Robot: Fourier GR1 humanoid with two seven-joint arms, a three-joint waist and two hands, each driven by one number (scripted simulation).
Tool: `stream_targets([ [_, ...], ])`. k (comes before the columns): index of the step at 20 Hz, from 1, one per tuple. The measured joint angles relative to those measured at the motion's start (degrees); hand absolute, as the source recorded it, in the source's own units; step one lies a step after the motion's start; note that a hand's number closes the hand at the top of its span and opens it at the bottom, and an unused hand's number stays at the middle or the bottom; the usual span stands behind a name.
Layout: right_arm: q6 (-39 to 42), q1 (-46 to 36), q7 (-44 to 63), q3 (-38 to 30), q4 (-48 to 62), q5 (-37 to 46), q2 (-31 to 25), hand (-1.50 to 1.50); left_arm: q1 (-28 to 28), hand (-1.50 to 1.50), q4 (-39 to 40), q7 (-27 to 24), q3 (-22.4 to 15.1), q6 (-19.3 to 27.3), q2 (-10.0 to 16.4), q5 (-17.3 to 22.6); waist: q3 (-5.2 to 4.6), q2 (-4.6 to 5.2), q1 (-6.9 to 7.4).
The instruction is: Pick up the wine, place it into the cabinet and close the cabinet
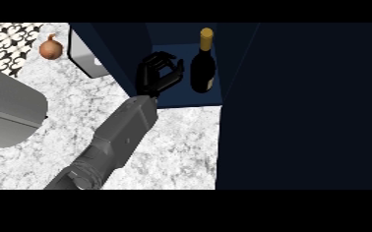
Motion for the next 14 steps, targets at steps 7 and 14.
stream_targets([
  [7, 0.0, -0.5, -0.5, -1.0, 0.7, 0.5, -0.5, -1.50, 0.6, -1.50, -1.7, -2.4, -1.0, -2.5, 0.0, -1.9, -0.34, 0.18, 0.66],
  [14, -0.6, 1.3, 1.8, -0.6, -2.5, 0.1, -0.5, -1.50, 2.7, -1.50, -6.6, -1.5, -2.9, -1.0, 0.0, -3.4, -0.36, -0.31, 1.88],
])
